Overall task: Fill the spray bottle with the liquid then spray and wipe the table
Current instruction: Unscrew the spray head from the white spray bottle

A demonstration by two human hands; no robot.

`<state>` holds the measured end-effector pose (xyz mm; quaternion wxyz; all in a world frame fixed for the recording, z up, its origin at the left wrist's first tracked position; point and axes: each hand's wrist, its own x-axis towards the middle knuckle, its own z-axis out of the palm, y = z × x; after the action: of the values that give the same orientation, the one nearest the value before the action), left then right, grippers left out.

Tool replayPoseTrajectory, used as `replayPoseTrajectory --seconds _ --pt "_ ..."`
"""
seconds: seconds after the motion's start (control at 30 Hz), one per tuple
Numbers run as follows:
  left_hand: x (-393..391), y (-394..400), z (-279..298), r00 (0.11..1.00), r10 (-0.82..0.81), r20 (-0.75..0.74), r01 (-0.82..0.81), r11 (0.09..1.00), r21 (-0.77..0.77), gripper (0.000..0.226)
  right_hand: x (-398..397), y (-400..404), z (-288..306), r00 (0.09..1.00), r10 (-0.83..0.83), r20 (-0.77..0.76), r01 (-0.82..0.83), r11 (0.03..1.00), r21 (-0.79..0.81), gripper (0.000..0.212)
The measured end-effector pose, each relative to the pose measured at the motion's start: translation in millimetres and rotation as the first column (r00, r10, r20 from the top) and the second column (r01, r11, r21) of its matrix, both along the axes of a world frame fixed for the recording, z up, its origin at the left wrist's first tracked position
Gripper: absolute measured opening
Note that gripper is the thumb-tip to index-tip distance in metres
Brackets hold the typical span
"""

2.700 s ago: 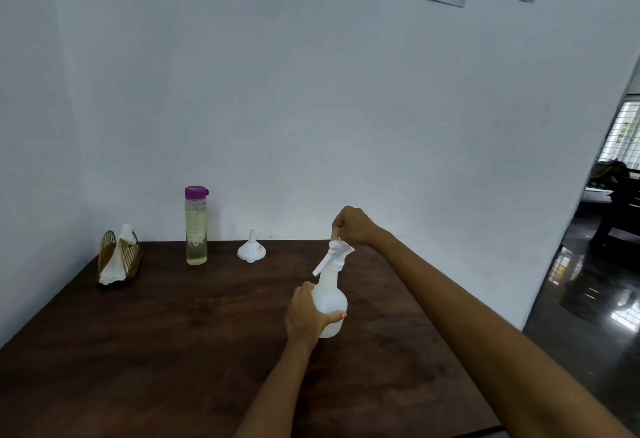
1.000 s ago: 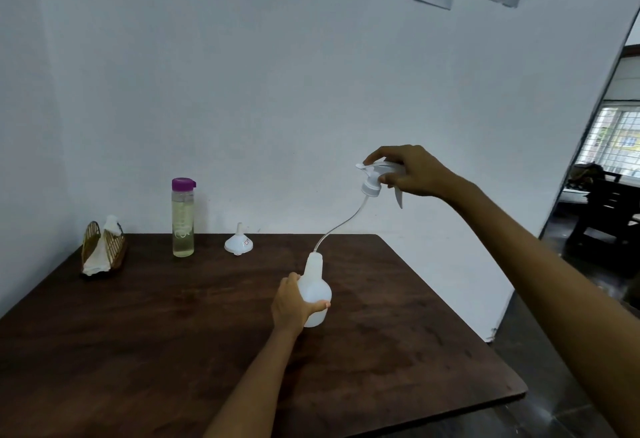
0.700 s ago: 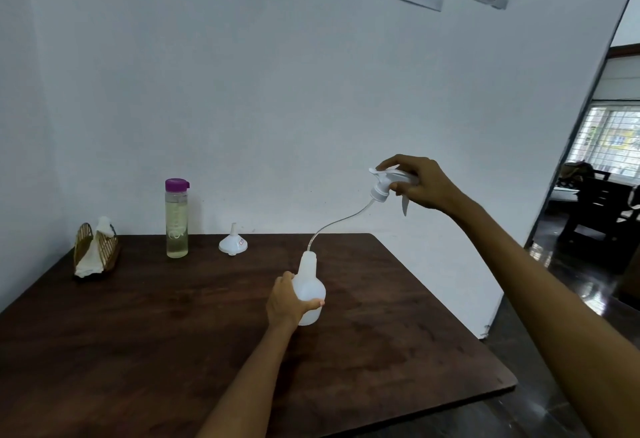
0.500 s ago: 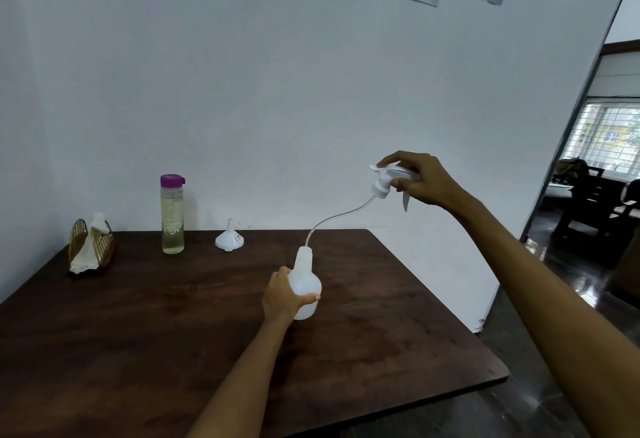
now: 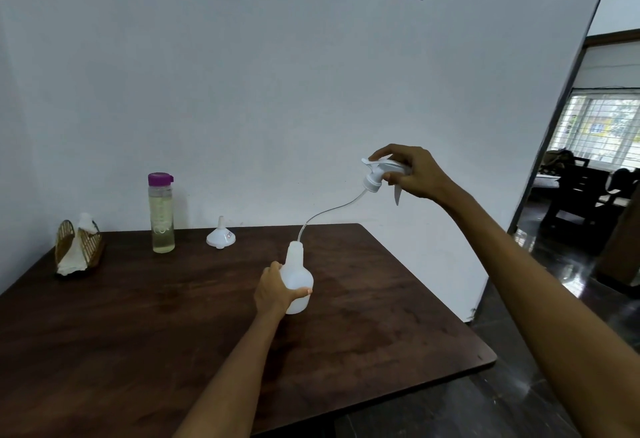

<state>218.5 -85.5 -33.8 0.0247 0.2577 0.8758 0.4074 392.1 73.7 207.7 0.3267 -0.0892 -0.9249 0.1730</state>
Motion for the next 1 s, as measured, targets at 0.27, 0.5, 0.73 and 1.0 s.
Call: replayPoseTrajectory --seconds 0.27,0.5,0.73,1.0 --pt "1 1 1 1.000 0.005 0.001 -0.005 1.000 -0.015 0.085 5 2 -2 0.998 0.018 -0.055 -0.022 0.998 -0.055 0.033" --pt "2 2 1 1.000 0.012 0.003 -0.012 1.000 -0.025 0.083 19 20 -1 0.953 -0.056 -0.299 -0.040 0.952 -0.304 0.039" --pt "1 2 0 1.000 0.015 0.006 -0.015 1.000 -0.015 0.084 8 46 -77 0.853 -0.412 -0.322 0.139 0.773 -0.620 0.037" --pt "0 3 -2 1.000 0.019 0.001 -0.019 1.000 -0.012 0.082 -10 31 -219 0.775 -0.629 0.063 0.238 0.198 -0.951 0.051"
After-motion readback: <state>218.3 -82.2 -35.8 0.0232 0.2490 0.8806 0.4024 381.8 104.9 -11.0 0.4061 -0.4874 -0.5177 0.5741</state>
